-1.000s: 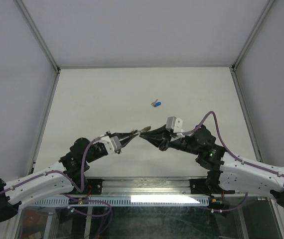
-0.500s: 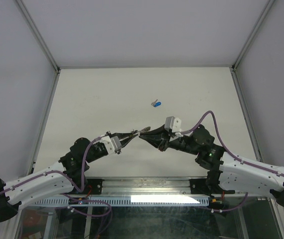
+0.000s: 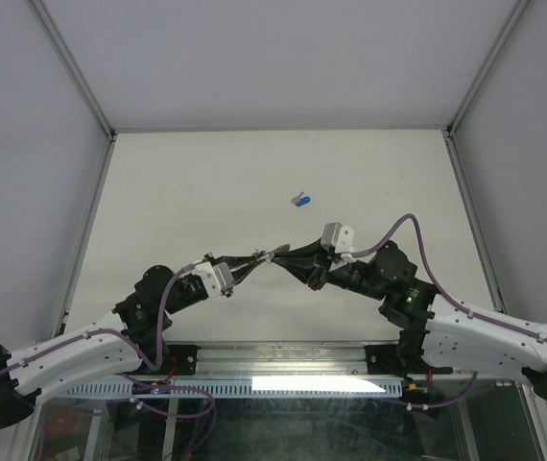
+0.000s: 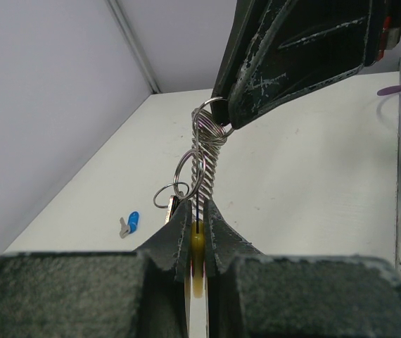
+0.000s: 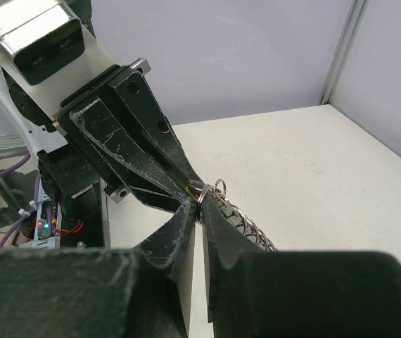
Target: Put the keys on the keyring
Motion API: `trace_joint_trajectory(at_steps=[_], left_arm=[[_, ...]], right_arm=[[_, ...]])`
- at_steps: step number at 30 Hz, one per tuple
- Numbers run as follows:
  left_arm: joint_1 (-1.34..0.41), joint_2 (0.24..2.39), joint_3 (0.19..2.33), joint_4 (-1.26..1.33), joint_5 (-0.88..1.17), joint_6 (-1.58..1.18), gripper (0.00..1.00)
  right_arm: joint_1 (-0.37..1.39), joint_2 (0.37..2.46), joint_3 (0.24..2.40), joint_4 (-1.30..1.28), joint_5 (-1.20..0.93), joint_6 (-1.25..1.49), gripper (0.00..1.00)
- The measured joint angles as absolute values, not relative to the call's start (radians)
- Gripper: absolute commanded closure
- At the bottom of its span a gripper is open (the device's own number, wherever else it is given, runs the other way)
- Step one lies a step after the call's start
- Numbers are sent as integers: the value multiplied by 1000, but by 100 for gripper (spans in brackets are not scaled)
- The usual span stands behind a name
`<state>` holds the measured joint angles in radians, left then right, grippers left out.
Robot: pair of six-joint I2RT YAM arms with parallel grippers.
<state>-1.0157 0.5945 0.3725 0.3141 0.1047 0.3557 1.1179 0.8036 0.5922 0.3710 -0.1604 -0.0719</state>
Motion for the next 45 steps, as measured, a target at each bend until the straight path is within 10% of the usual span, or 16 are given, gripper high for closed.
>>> trace_joint_trajectory(at_steps=[45], left_arm=[[-1016,698,488,179,-70,406,100]], right_arm=[[1118,891,621,376,60,-19,100]])
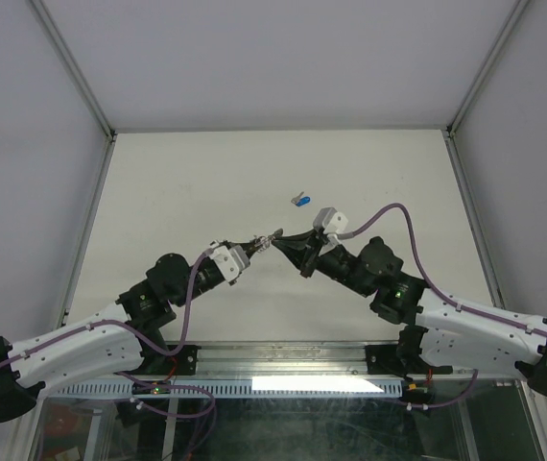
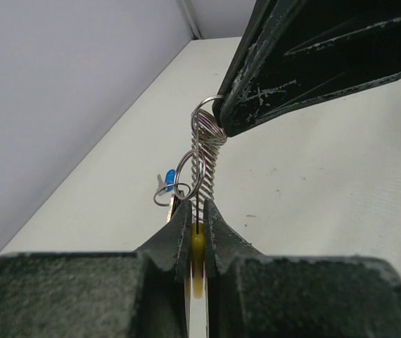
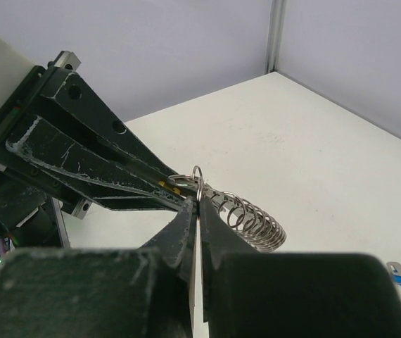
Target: Put the keys on the keyring
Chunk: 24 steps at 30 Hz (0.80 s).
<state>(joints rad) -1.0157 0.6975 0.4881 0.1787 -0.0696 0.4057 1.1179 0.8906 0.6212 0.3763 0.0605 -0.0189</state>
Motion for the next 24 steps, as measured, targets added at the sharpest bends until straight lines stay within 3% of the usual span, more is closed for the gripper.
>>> trace_joint_trajectory(at_steps=[24], left_arm=[[-1015,686,505,117,-86,461,100]], right_arm=[[1118,933,621,437,92,11,100]])
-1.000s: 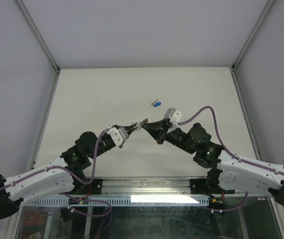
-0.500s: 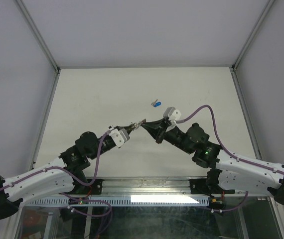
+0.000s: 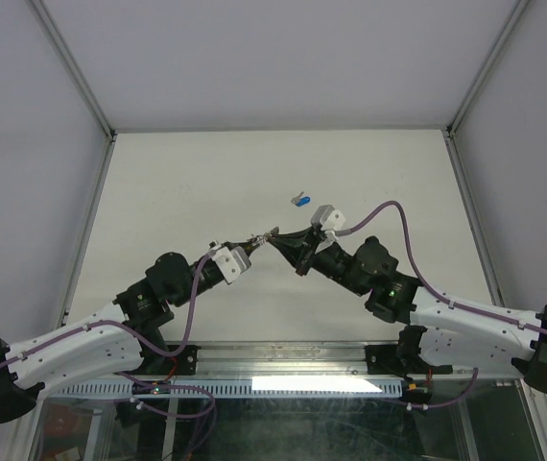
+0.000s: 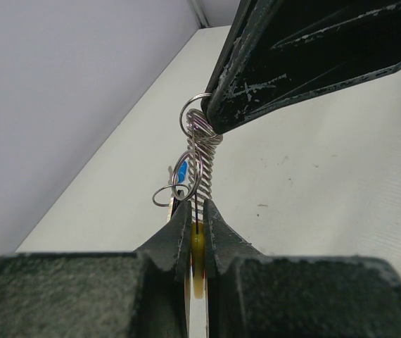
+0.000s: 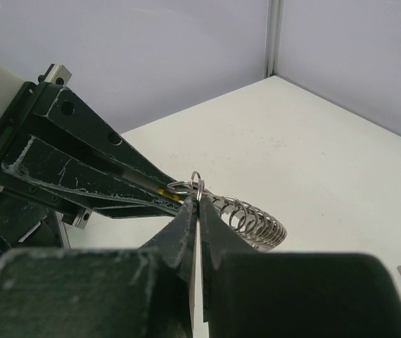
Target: Put the keys on the keyring
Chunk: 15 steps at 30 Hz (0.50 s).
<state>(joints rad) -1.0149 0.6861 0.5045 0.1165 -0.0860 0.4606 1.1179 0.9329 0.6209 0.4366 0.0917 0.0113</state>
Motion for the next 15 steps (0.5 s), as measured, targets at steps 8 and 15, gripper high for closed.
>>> trace_joint_trajectory(at_steps=[8,15], left_arm=[[-1015,687,505,111,-89,461,100],[-1015,687,505,110,-88,461,100]], right_arm=[[1118,941,620,453,101,25,100],[1118,941,620,460,128,25,100]])
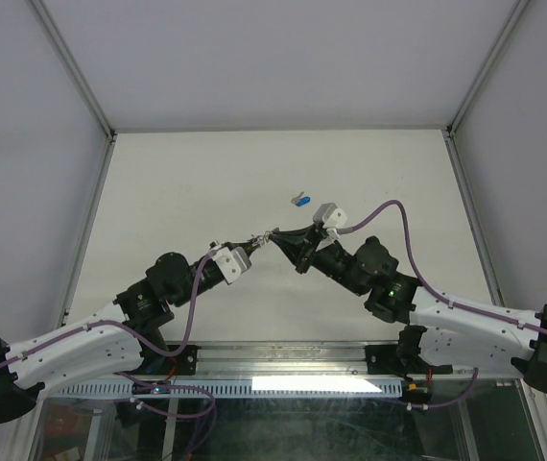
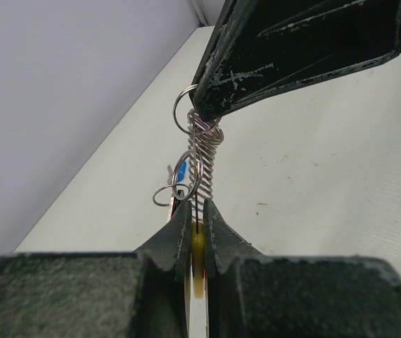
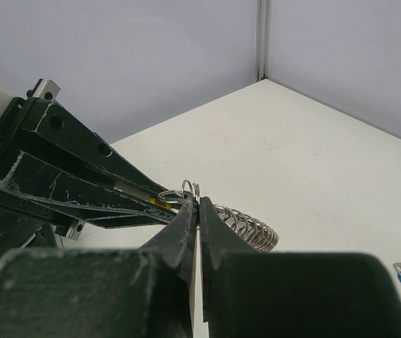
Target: Put the keys on the keyring
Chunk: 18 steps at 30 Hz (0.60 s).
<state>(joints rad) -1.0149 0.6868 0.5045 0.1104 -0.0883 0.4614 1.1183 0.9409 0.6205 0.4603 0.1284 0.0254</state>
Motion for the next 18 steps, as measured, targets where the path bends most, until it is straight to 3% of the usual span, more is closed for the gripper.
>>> trace_joint_trajectory(at_steps=[18], left_arm=[[-1015,687,506,88,-96,461,100]], right_arm=[[1118,965,620,487,134,52,100]])
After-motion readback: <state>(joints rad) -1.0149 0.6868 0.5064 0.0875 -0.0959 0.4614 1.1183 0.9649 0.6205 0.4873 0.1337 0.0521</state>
